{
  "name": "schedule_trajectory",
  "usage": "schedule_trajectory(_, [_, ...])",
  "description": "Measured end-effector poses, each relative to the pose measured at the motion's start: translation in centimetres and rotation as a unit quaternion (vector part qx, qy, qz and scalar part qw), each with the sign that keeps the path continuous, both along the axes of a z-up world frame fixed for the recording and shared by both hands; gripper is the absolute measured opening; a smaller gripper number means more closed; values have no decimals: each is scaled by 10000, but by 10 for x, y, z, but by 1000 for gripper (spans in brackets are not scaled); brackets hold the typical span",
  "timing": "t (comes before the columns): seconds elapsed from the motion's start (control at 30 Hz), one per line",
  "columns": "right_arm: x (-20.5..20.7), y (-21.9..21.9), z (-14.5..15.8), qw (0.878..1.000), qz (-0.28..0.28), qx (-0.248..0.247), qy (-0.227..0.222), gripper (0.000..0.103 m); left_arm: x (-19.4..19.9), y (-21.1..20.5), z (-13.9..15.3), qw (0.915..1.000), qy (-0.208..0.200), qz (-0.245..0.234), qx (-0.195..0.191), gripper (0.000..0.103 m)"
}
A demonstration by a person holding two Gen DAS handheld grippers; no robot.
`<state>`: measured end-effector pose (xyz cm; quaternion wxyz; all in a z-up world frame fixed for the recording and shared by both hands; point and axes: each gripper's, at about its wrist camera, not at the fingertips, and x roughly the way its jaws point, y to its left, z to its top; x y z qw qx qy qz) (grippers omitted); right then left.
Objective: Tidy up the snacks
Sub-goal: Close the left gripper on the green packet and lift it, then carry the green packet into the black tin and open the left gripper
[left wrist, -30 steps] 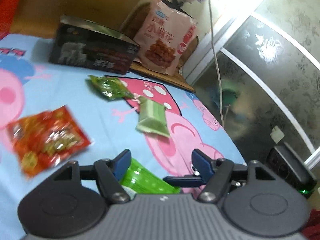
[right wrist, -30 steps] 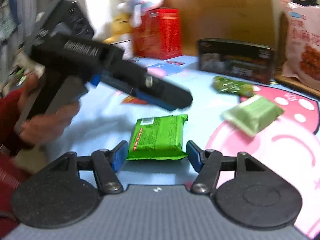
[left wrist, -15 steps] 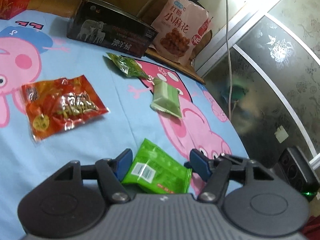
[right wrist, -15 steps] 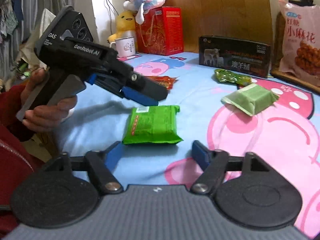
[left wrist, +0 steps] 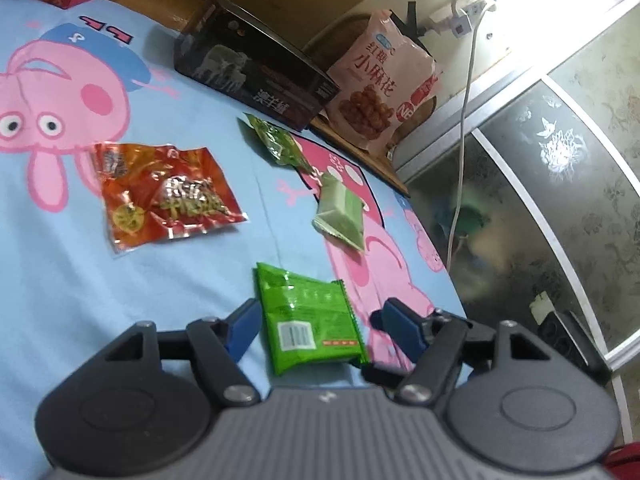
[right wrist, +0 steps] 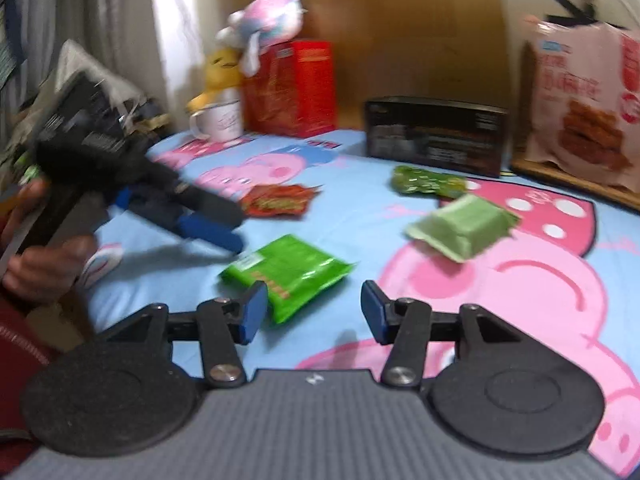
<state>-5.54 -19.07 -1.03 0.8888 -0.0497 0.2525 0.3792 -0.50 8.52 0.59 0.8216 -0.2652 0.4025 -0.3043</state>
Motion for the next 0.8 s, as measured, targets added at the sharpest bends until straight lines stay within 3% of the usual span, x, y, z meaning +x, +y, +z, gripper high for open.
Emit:
schedule_trajectory(0.1, [1,13,-7,9998,102,-133,82,54,2,-10,-6,9999,29,-115,98,64])
schedule_trajectory(0.23, [4,32,-12,9992,59,-366,-146,38,0,-15,-5,9997,-8,-181,153,62])
schedule_trajectory(0.43, [20,40,3,9991,43,-20,-420,37,11,3,18,9996,-274,17,76,62])
schedule_trajectory(0.63, [62,55,23,9975,-89,263,-653,37,49,5,50,9961,-738,198,432,62])
schedule_trajectory(0.8, [122,63,45,9957,-235,492,-746,37,107,9,72,9931,-963,409,535,62])
